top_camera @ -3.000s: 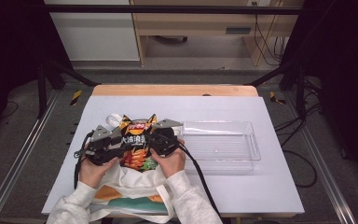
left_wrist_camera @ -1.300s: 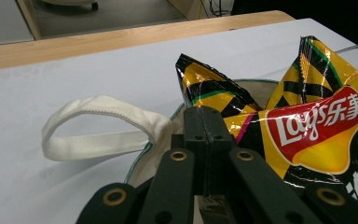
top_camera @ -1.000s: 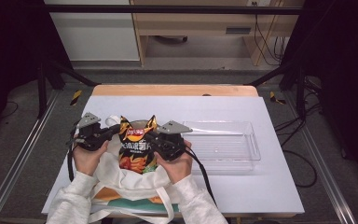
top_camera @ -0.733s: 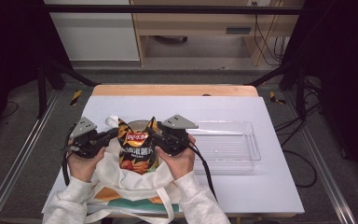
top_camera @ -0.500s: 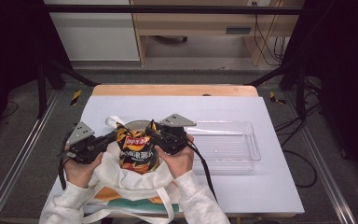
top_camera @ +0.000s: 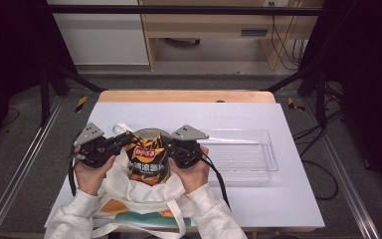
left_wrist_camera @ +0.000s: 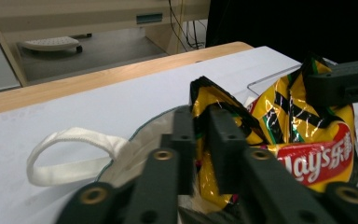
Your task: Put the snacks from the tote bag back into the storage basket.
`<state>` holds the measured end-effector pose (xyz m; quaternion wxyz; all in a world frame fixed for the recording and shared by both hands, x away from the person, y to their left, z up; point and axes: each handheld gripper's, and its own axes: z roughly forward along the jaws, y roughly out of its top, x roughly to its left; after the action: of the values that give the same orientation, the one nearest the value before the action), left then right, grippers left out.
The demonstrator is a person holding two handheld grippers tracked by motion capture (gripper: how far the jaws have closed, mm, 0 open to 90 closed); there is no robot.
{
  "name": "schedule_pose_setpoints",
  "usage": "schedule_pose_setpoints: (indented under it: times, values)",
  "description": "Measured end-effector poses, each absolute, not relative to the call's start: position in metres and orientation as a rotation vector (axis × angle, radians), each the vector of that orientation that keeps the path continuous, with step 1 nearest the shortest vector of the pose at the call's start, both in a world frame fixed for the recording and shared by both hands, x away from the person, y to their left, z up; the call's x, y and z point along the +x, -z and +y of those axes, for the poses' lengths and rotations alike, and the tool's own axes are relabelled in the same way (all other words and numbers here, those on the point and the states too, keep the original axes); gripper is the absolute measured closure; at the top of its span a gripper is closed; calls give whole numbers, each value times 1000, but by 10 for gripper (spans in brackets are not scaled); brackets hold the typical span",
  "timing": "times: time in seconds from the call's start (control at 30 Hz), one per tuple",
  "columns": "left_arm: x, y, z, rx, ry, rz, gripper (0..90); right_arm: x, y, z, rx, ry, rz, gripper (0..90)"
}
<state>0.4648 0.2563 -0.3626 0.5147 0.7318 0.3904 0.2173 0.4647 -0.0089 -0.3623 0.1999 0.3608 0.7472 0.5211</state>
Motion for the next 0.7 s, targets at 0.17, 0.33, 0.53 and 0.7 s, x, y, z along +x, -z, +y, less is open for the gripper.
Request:
schedule_pose_setpoints:
  times: [0.17,0.33,0.53,0.7]
  values:
    - [457,362,260,1768,-547,935,896,464,363,-11,1016,-1493,2078,900]
    - [447,361,265,1752,-558,916,899,460,363,-15,1021,-1526,2057,900]
    - [438,362,262,1749,-588,900,900,456,367,-23,1039,-1579,2034,900]
    - [433,359,258,1752,-624,900,900,454,365,-23,1038,-1576,2033,900]
